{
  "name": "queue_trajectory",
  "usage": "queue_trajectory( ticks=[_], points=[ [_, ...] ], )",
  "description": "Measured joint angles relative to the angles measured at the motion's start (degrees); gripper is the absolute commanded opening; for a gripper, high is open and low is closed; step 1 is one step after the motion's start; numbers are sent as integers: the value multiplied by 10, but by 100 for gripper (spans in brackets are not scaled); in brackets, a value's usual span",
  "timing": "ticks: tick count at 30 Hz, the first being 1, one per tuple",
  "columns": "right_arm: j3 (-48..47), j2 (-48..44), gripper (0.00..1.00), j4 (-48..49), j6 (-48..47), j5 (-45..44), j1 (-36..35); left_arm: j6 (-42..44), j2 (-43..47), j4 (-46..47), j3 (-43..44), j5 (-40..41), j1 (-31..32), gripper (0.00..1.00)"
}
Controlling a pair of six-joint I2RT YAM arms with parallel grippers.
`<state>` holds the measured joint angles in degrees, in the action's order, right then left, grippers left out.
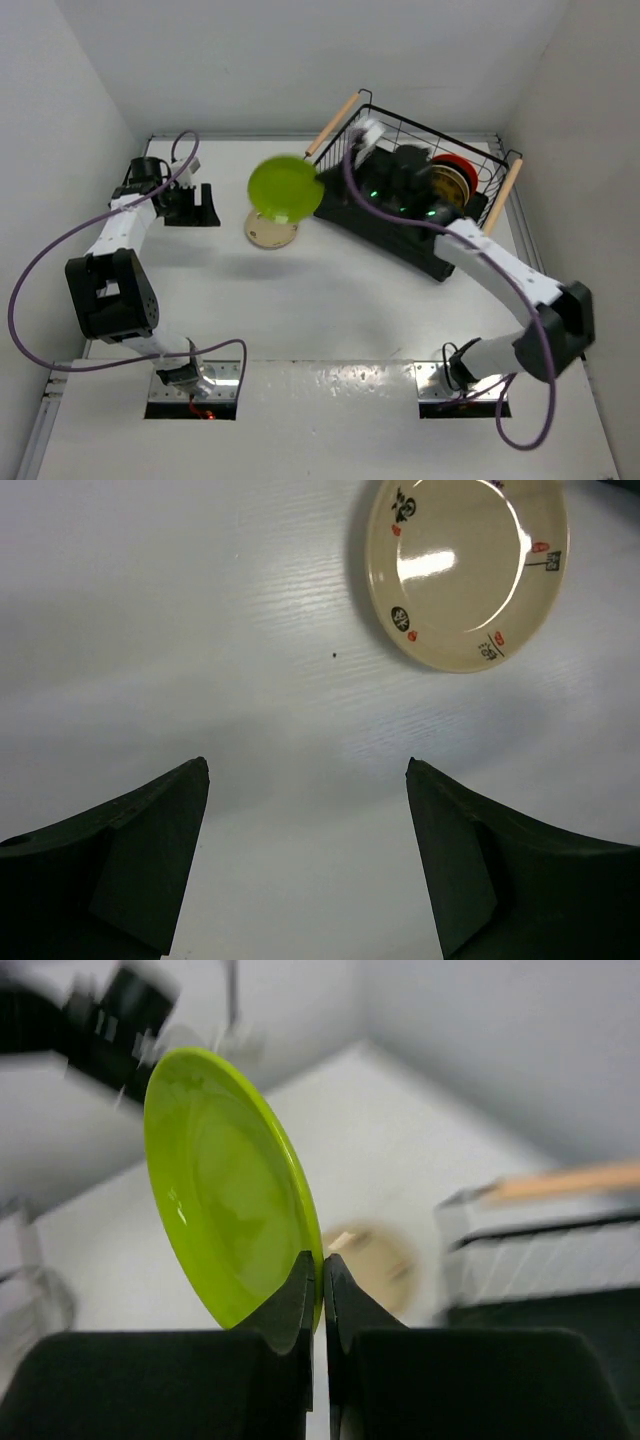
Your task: Load the plates into the dish rack
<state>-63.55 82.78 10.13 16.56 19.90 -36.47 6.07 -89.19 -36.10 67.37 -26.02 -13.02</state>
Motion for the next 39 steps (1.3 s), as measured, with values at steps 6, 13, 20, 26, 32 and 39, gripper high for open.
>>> queue_trajectory(
  ticks=[6,13,20,26,32,39],
  points=[
    [-75,-124,0,5,-169,-65,145,14,-31,-3,57,5,35,85],
    [-93,-110,0,-68,-388,-116,271,25,-90,-4,97,8,64,85],
    [-20,-57,0,-133,-513,-138,336,25,-153,-7,103,11,80,85],
    [58,-40,0,-140,-560,-148,349,25,-168,-9,106,12,90,85],
    [98,-32,0,-115,-575,-156,353,25,-169,-9,107,12,92,85],
    [133,-42,0,-66,-568,-171,353,25,-169,-9,107,12,92,85]
  ],
)
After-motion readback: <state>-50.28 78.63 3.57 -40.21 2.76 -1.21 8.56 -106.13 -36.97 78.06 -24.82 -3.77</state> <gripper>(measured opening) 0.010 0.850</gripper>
